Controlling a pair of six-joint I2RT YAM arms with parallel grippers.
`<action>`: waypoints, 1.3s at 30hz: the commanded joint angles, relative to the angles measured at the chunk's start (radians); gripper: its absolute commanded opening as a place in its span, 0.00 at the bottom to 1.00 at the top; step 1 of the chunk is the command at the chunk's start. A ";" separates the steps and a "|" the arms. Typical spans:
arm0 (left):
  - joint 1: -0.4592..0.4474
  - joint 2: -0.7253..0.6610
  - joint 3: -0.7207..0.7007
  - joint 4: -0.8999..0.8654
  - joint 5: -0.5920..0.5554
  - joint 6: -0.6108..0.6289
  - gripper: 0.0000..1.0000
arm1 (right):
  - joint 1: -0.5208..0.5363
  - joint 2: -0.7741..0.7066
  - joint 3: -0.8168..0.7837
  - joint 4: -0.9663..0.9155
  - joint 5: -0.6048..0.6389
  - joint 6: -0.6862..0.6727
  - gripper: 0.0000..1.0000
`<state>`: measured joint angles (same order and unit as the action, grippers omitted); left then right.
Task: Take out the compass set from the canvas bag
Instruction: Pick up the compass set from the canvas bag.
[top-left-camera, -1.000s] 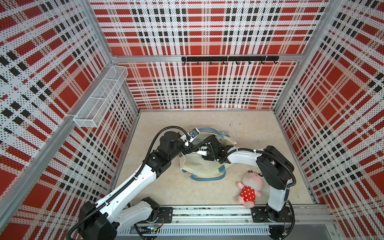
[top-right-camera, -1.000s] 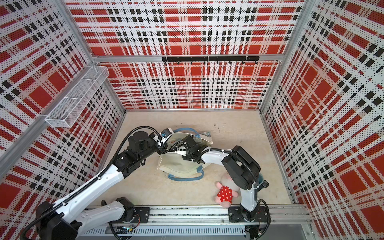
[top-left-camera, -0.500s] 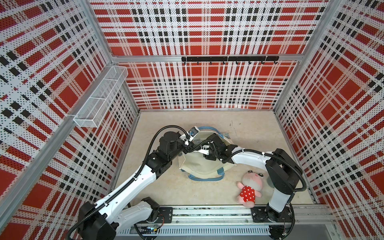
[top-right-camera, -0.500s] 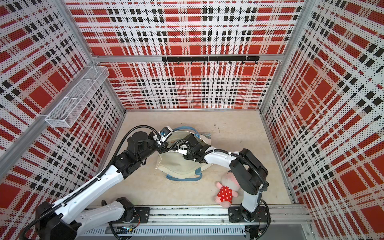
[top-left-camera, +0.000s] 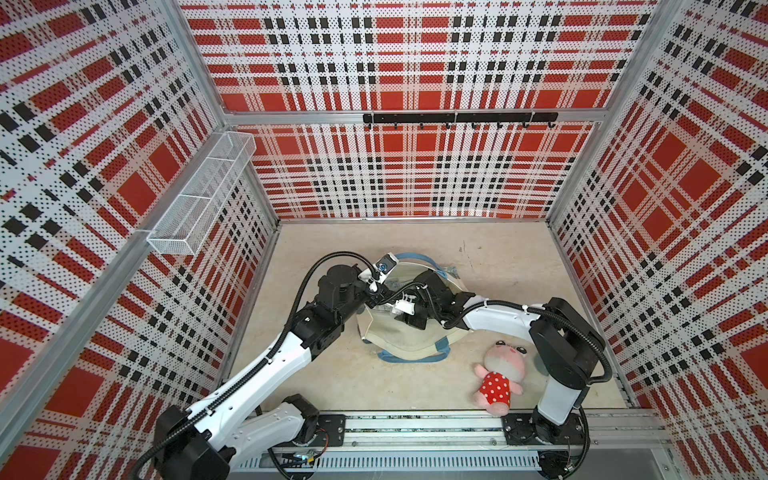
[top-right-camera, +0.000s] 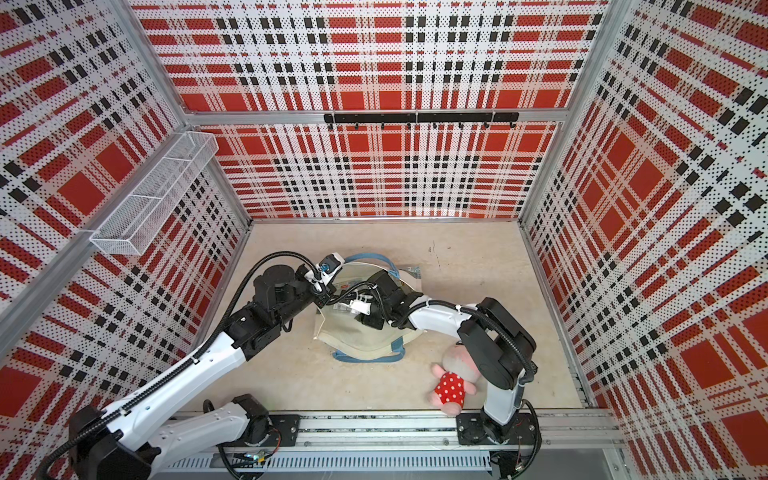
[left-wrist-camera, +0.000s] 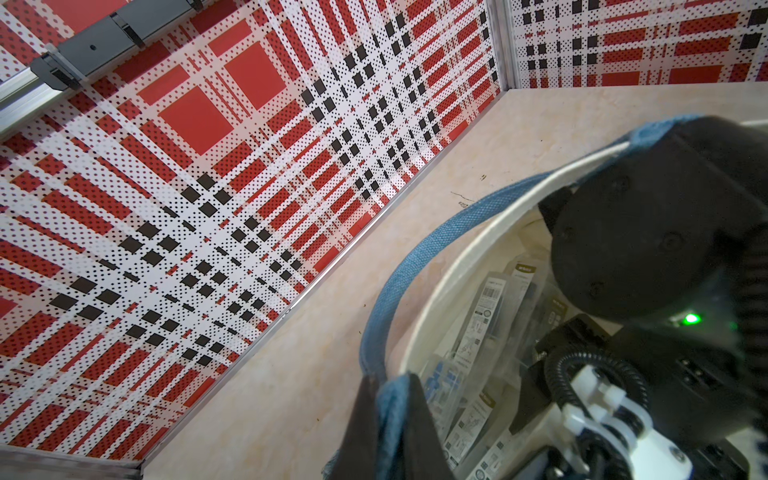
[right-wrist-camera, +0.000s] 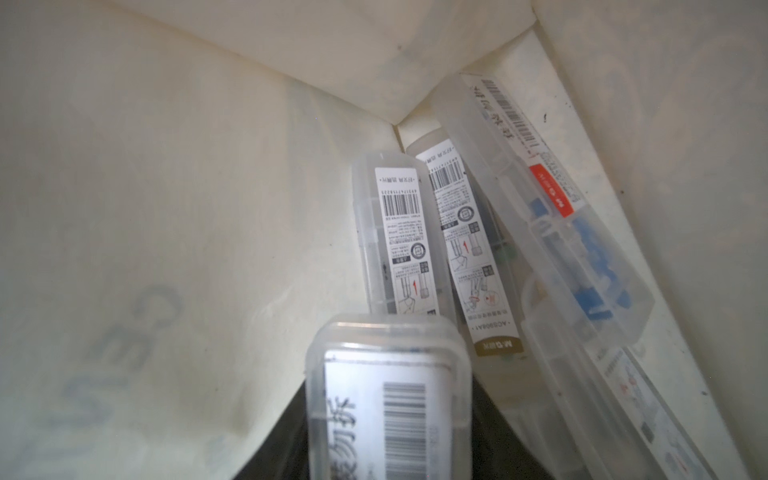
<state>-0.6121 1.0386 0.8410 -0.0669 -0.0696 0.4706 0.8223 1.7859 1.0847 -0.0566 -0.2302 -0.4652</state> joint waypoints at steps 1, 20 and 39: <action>-0.007 -0.015 -0.009 0.111 -0.031 -0.003 0.00 | 0.028 -0.077 0.002 0.077 -0.095 0.006 0.41; -0.008 -0.021 -0.010 0.151 -0.044 -0.017 0.00 | 0.045 -0.403 -0.069 0.022 -0.066 0.040 0.40; -0.012 -0.062 -0.049 0.170 -0.078 -0.024 0.00 | -0.056 -0.489 0.369 -0.315 0.367 0.372 0.34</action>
<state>-0.6209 1.0149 0.7860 -0.0139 -0.1360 0.4522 0.8444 1.2743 1.4025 -0.2737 0.0479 -0.1898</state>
